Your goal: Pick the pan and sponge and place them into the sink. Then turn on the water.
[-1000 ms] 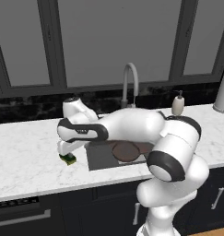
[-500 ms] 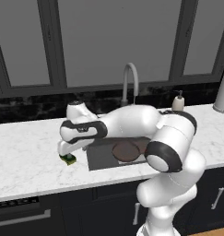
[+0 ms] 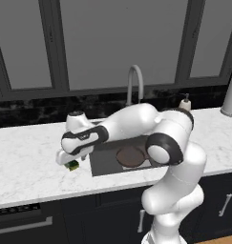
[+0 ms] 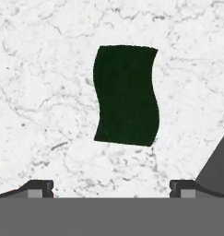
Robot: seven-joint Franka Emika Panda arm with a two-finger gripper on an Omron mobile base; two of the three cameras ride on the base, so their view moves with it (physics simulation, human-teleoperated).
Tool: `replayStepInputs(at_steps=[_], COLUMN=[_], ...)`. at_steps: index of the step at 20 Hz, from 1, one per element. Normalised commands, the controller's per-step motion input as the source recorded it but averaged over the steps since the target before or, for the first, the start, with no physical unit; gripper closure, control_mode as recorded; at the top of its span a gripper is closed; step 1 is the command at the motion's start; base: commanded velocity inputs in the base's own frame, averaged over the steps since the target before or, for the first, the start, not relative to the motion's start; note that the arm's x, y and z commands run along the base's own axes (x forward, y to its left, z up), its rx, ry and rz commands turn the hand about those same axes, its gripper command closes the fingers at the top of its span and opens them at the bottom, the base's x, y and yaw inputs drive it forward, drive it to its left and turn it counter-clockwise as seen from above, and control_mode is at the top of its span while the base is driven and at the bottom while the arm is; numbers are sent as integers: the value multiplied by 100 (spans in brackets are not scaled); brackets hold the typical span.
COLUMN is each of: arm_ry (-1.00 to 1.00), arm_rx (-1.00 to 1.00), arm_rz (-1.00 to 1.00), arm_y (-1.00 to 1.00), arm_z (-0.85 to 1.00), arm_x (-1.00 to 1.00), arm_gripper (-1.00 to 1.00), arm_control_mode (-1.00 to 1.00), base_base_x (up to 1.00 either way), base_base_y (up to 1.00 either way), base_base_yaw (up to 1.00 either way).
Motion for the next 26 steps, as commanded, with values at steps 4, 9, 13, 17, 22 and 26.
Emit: replayStepInputs(at_steps=[4,9,13,17,22,26], arm_ry=[0,0,0,0,0,0], arm_rx=[0,-1,-1,-2,0,0], arm_rz=[-5,-7,-7,-5,-2,-4], arm_y=[20,11,7,20,24,21], arm_z=[-24,-27,-27,-35,-39,-35], arm_x=[26,35,29,16,1,3], arm_gripper=[-100,-100,-100,-100,-100,100], arm_control_mode=[-100,-100,-100,-100,-100,-100], base_base_x=[0,0,0,0,0,0], base_base_y=[0,0,0,0,0,0], base_base_yaw=[0,0,0,0,0,0])
